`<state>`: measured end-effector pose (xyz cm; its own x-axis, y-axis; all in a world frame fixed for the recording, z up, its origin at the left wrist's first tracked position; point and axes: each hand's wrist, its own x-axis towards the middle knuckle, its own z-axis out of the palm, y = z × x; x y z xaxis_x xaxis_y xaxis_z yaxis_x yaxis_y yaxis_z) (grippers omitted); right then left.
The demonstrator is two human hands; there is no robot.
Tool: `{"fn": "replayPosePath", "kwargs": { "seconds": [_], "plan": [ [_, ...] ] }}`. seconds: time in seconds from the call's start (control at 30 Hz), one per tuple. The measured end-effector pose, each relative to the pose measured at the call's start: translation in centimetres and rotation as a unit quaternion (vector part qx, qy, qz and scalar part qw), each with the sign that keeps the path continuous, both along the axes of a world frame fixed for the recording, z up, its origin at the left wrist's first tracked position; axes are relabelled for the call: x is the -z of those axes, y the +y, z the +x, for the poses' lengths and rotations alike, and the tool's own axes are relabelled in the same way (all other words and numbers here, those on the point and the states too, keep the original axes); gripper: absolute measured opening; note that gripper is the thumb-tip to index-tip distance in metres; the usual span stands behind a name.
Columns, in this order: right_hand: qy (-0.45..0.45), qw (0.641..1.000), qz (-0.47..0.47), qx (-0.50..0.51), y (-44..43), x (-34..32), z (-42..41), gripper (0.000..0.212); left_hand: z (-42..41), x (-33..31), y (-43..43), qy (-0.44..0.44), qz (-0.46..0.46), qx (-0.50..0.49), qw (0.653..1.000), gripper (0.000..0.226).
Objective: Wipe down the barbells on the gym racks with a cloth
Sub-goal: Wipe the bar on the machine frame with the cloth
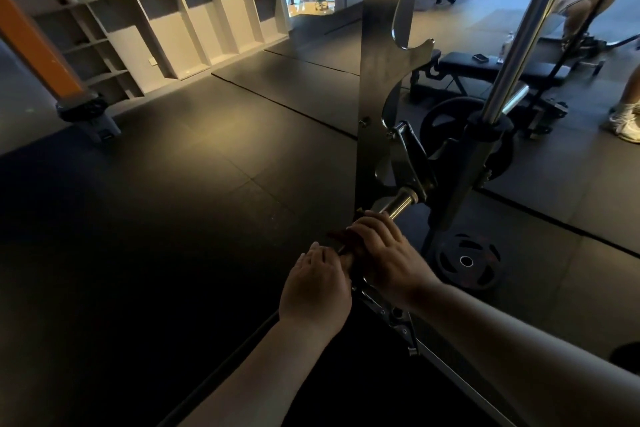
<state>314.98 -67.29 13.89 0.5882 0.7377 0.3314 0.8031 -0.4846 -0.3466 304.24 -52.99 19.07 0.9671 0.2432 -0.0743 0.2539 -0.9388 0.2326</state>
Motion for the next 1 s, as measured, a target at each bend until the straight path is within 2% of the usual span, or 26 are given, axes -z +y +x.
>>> {"fn": "replayPosePath", "kwargs": {
  "seconds": [0.17,0.23,0.37,0.43,0.53,0.63,0.73,0.87,0.93,1.0],
  "plan": [
    [0.049,0.995,0.013,0.088,-0.2,-2.8,3.6,0.041,0.3,0.0,-0.1,-0.003,-0.002,0.007,1.0,0.042],
    [0.076,0.99,0.039,0.112,0.4,-2.1,2.8,0.042,0.4,0.0,-0.1,-0.001,0.003,0.008,1.0,0.043],
    [0.063,0.992,0.076,0.075,0.4,-0.2,0.8,0.046,0.6,-0.1,-0.4,-0.004,0.003,0.006,1.0,0.044],
    [0.038,0.998,0.029,0.038,-0.5,-1.4,2.6,0.046,0.8,-0.3,-0.4,-0.002,0.004,0.009,1.0,0.044],
    [-0.002,0.997,-0.072,0.036,-1.2,-4.2,5.4,0.039,1.0,-0.4,-0.4,0.011,0.02,0.019,1.0,0.043],
    [0.006,0.993,-0.102,0.059,-1.0,-5.3,7.1,0.03,1.0,-0.5,-0.4,0.017,0.041,0.029,0.999,0.042],
    [0.035,0.996,-0.019,0.074,-1.5,-3.6,6.3,0.033,1.0,-0.5,-0.5,0.005,0.019,0.017,1.0,0.04],
    [0.035,0.993,0.08,0.086,-2.9,-0.4,4.0,0.049,1.1,-0.2,-0.6,-0.009,0.013,0.01,1.0,0.041],
    [0.04,0.993,0.066,0.093,-2.5,-1.0,4.8,0.047,1.2,-0.2,-0.6,-0.003,0.012,0.01,1.0,0.041],
    [0.024,0.994,0.005,0.103,-1.7,-2.7,5.6,0.042,1.1,-0.3,-0.6,0.011,0.018,0.011,1.0,0.04]
  ]
}}
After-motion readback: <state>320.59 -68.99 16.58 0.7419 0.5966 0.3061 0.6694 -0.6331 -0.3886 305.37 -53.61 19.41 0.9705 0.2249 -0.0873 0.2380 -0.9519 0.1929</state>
